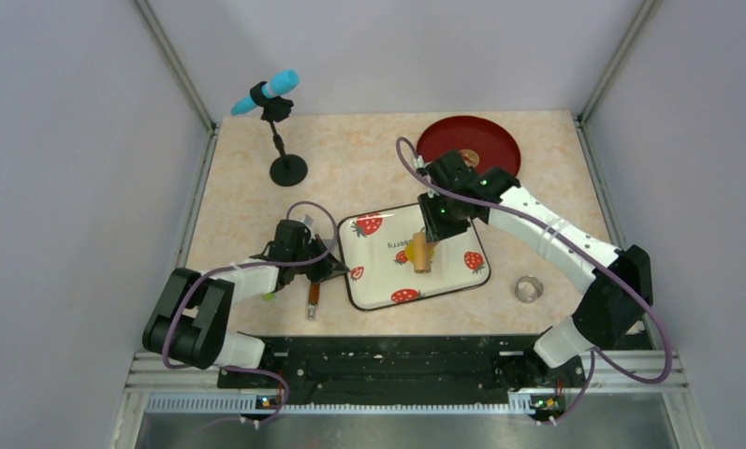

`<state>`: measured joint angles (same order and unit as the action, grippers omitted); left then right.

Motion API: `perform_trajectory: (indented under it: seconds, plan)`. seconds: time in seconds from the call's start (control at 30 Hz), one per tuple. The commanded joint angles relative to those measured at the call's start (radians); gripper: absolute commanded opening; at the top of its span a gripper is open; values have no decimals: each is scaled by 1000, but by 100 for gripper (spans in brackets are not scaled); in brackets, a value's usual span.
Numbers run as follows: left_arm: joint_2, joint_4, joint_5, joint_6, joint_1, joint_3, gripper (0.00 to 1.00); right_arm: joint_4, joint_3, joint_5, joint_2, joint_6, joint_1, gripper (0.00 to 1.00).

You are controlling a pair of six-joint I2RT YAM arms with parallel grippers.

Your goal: Roll out the dumpling wrappers from the dough

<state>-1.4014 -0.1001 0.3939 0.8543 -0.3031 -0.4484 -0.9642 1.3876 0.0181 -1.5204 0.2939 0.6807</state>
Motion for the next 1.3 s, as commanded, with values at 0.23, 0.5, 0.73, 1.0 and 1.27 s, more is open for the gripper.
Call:
perform_trajectory:
  seconds: [0.23, 0.5, 0.73, 1.0, 1.27]
  plan:
    - [-33, 30, -86, -14, -7, 50, 0, 75, 66, -71, -93, -71, 1, 0]
    - [-39, 23, -83, -18, -7, 51, 0, 94, 112, -28, -133, -73, -22, 0]
    - [-38, 20, -82, -20, -8, 54, 0, 80, 85, -66, -175, -82, -33, 0]
    - [-38, 19, -83, -19, -8, 54, 0, 62, 5, -91, -219, -82, -50, 0]
    - [-31, 10, -88, -11, -8, 63, 0, 23, -61, -101, -287, -72, -102, 0]
